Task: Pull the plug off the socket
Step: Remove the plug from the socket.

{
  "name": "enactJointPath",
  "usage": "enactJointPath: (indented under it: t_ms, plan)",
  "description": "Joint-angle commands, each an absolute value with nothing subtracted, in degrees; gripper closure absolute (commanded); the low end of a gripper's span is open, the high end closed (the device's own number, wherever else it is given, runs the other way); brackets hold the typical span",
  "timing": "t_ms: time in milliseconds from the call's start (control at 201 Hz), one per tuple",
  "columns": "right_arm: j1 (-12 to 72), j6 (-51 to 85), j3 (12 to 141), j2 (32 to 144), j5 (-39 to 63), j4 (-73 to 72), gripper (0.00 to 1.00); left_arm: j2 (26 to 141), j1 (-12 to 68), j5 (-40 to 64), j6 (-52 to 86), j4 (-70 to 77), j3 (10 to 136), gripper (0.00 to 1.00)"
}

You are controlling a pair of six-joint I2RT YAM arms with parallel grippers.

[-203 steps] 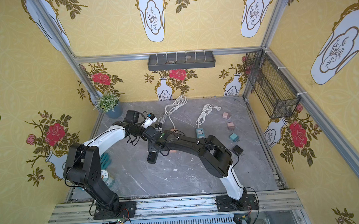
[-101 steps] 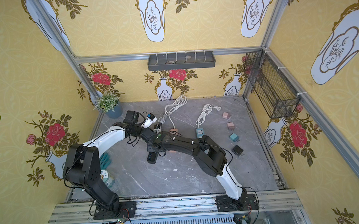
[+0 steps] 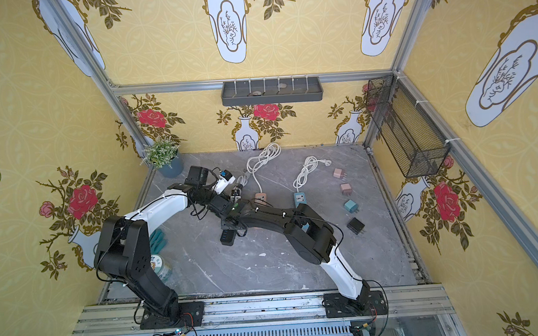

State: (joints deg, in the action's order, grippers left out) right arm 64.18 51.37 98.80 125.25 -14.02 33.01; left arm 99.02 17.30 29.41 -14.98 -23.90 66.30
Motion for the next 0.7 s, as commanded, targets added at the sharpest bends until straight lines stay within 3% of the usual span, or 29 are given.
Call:
enactJointPath:
  t_ms: [0,697]
  plan:
    - [64.6,50.9,99.5,125.6,-15.0,33.6,0.51,100.6,17.6,26.5,-15.0,-33.4,65.1,1.0]
    - [67.3,49.2,105.5,128.7,-20.6,39.3,0.74,101.0,17.6,26.7,-15.0,-33.4,65.2,1.0]
